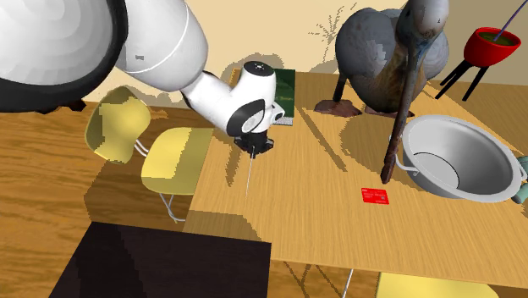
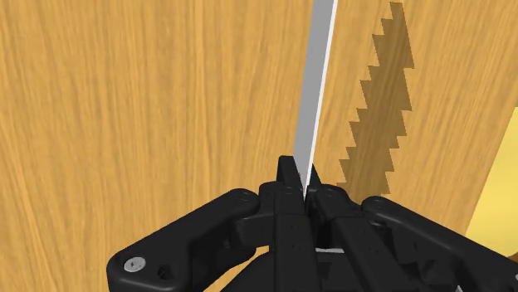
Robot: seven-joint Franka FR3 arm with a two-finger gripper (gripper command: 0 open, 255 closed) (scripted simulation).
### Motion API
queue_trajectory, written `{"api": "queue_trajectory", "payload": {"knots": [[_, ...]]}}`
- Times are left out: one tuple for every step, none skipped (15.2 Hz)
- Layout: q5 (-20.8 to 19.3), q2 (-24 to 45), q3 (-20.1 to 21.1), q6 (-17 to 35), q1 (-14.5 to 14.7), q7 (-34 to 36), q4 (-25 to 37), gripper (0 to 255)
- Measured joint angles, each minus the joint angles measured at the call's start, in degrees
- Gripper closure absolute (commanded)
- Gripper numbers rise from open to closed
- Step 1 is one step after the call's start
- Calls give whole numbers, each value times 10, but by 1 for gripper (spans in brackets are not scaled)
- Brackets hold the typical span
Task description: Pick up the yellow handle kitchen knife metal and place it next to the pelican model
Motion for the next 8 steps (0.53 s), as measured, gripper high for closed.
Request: {"api": "queue_trajectory", "payload": {"knots": [[-3, -8, -3, -5, 1, 2, -3, 255], [-6, -15, -6, -12, 3, 4, -3, 255], [-8, -21, -8, -16, 4, 5, -5, 255], [-11, -28, -10, -20, 6, 8, -7, 255], [-15, -35, -13, -27, 8, 11, -8, 255], [-18, -43, -16, -33, 10, 13, -10, 255], [-21, -48, -18, -38, 12, 16, -10, 255], [-24, -56, -20, -43, 14, 19, -12, 255]]}}
